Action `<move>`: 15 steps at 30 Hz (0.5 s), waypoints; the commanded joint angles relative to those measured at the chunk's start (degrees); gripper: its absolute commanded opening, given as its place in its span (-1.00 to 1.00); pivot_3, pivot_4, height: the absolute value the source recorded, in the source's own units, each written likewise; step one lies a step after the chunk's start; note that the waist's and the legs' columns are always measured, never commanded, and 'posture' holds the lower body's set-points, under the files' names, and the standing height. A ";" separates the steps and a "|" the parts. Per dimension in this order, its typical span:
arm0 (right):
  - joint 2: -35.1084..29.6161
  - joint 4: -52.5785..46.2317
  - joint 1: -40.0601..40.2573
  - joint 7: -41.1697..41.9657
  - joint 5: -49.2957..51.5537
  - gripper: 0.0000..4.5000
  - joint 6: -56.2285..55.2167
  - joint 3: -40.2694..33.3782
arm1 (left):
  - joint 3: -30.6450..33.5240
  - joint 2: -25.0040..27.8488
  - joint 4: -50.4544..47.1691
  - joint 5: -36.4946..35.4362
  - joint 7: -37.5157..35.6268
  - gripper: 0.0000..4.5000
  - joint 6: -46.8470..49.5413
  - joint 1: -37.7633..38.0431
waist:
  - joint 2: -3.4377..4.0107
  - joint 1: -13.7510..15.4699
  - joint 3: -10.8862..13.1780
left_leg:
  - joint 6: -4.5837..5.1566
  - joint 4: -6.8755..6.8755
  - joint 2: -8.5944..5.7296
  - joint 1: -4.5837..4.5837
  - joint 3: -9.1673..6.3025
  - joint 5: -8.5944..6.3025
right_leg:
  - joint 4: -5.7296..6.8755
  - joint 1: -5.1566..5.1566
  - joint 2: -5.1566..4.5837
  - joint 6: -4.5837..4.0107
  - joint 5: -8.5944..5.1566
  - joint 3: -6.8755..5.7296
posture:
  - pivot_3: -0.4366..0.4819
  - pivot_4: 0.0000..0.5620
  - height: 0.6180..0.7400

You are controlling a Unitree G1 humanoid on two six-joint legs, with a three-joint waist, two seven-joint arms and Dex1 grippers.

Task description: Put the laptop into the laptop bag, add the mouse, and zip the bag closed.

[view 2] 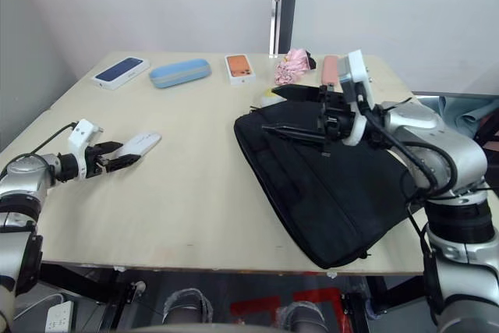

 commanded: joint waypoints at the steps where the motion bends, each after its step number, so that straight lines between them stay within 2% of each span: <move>1: -0.97 -1.25 -1.18 -0.09 0.66 0.98 -0.41 -1.17 | -0.46 -0.28 1.12 1.11 0.47 0.94 -1.08 -1.70 | 0.00 0.00 0.00 | 0.00 0.00 0.00 0.00 0.00 0.00 | 0.00 0.00 0.00 0.00 0.00 0.00 | -0.05 -0.47 1.00; 10: -1.10 -1.67 -0.91 -0.65 0.29 0.98 -0.81 -1.31 | -0.90 -1.14 3.19 2.68 1.93 0.94 -1.70 -2.77 | 0.00 0.00 0.00 | -0.01 -0.01 0.00 0.00 -0.01 0.00 | -0.01 0.00 0.00 0.00 0.00 0.00 | -0.05 -0.47 1.00; 15: -1.30 -1.32 -0.37 -0.34 -0.64 1.00 -1.57 -1.25 | -0.40 -1.01 3.93 2.70 2.43 0.31 -2.28 -3.24 | 0.00 0.01 0.00 | -0.02 -0.01 0.00 0.00 0.00 0.00 | -0.01 0.00 0.00 0.00 0.00 0.00 | -0.05 -0.47 1.00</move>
